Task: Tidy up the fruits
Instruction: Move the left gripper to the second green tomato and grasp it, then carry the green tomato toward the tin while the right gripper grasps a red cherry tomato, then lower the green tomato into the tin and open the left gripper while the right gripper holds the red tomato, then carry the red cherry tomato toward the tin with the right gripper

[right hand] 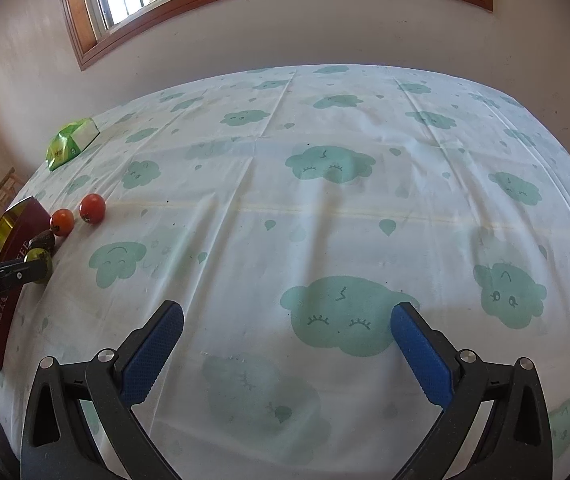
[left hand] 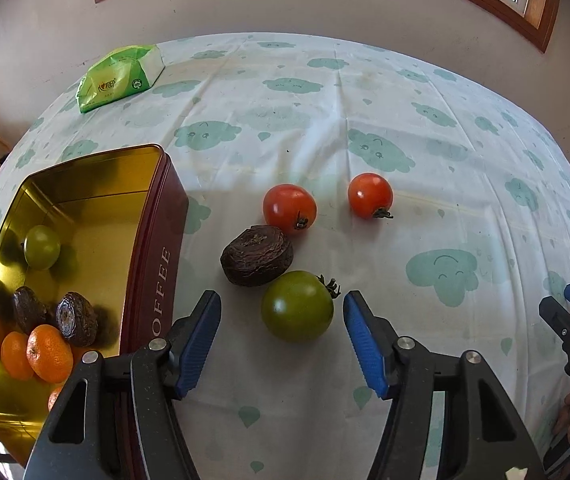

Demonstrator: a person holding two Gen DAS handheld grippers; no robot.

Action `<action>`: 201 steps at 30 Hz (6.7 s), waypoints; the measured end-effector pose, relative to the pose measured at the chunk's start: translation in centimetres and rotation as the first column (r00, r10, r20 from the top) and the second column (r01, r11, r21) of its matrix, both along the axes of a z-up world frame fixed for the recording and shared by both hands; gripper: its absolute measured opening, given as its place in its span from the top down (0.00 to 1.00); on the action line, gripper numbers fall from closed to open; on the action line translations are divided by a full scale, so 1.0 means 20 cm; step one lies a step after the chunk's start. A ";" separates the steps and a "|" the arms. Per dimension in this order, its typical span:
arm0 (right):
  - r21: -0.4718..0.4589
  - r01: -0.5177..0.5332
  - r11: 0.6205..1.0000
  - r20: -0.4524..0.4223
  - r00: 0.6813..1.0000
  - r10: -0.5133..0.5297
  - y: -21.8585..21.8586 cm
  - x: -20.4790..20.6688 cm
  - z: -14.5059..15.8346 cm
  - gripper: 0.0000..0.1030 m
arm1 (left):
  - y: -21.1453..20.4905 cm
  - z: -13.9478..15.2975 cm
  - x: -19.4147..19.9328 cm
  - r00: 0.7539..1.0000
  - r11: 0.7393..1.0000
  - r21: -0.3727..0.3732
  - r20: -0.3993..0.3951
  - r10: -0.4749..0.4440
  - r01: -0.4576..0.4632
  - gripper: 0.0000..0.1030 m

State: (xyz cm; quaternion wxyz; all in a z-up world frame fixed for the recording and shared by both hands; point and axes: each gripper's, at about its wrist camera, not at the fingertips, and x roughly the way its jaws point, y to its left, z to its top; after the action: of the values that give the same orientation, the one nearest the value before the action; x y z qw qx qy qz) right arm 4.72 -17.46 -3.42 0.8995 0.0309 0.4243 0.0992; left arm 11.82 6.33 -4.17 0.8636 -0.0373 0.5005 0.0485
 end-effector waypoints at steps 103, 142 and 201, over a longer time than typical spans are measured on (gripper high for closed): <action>0.026 0.007 1.000 0.022 1.000 -0.008 0.03 0.05 0.02 0.69 | 0.72 0.25 -0.26 0.984 0.999 -0.007 0.169 0.048 -0.047 0.69; 0.024 0.006 1.000 0.021 1.000 -0.006 0.03 0.06 0.01 0.69 | 0.51 0.35 -0.35 0.971 0.983 0.169 0.237 0.026 -0.067 0.39; 0.151 -0.621 0.769 0.066 0.783 0.619 1.56 -0.32 0.36 0.69 | 0.77 0.34 -0.93 0.945 0.961 0.151 0.270 0.185 -0.231 0.18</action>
State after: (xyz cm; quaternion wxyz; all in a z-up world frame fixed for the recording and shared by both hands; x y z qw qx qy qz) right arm -1.59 13.83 3.72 0.8135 -0.0371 0.3956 0.4248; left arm -6.73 21.82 2.65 0.9102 -0.0175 0.3728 0.1795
